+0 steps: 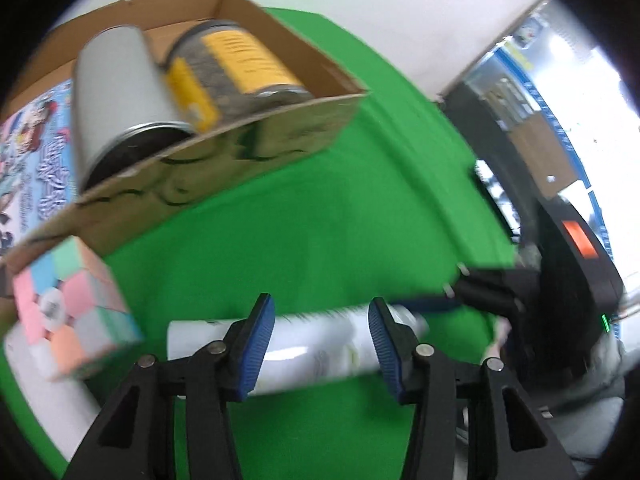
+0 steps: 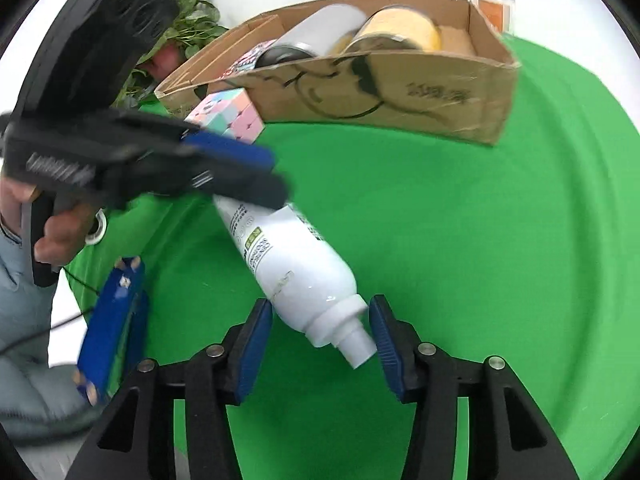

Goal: Organize rigid objects

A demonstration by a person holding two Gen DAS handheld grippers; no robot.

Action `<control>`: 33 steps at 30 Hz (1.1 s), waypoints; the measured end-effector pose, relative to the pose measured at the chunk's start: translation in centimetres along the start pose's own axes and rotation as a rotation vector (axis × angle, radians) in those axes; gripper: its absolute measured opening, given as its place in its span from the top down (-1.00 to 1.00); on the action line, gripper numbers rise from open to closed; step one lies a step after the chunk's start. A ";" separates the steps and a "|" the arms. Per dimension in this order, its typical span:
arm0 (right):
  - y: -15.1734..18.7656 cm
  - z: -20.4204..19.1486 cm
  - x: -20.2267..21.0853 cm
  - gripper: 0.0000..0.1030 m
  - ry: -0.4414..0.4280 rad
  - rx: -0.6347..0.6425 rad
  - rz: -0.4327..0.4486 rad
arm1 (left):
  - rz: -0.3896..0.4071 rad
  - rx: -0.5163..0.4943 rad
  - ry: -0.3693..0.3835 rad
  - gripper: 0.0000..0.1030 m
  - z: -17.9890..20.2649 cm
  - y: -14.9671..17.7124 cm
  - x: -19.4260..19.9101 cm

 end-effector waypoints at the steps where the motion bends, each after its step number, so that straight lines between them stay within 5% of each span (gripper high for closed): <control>1: -0.2 0.8 0.5 0.02 0.011 0.013 0.006 | 0.006 -0.004 0.033 0.09 1.1 0.0 0.1; 4: -2.0 4.6 2.7 0.03 0.081 -0.018 0.053 | -0.015 -0.024 0.134 0.06 3.8 0.7 0.0; 7: -4.0 9.3 4.7 0.02 0.157 -0.160 0.097 | -0.042 -0.060 0.063 0.06 4.5 1.0 -0.8; 11: -4.7 10.0 5.5 0.01 0.047 -0.274 0.106 | 0.000 -0.037 0.012 0.06 3.3 0.5 0.4; 19: -3.1 4.2 3.6 -0.06 -0.118 -0.300 0.053 | -0.006 -0.057 -0.283 0.05 -3.0 -2.1 1.8; 23: -3.0 1.0 1.6 -0.10 -0.139 -0.307 0.031 | -0.032 -0.095 -0.257 0.06 -3.0 -3.1 1.0; 28: -2.2 1.5 1.3 -0.13 -0.168 -0.349 0.010 | -0.133 -0.155 -0.126 -0.01 0.8 -1.8 -1.7; 33: -2.2 2.4 1.2 -0.13 -0.230 -0.448 0.011 | -0.205 -0.168 -0.081 0.00 3.0 0.8 -2.9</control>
Point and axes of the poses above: each gripper's, at about its wrist camera, not at the fingertips, and x roughly against the way its jaws point, z to its right, y to its underside, the point moved 10 cm from there along -x, roughly the way its jaws point, and after that the axes turned 9 degrees about -x, right-handed, at the moved point
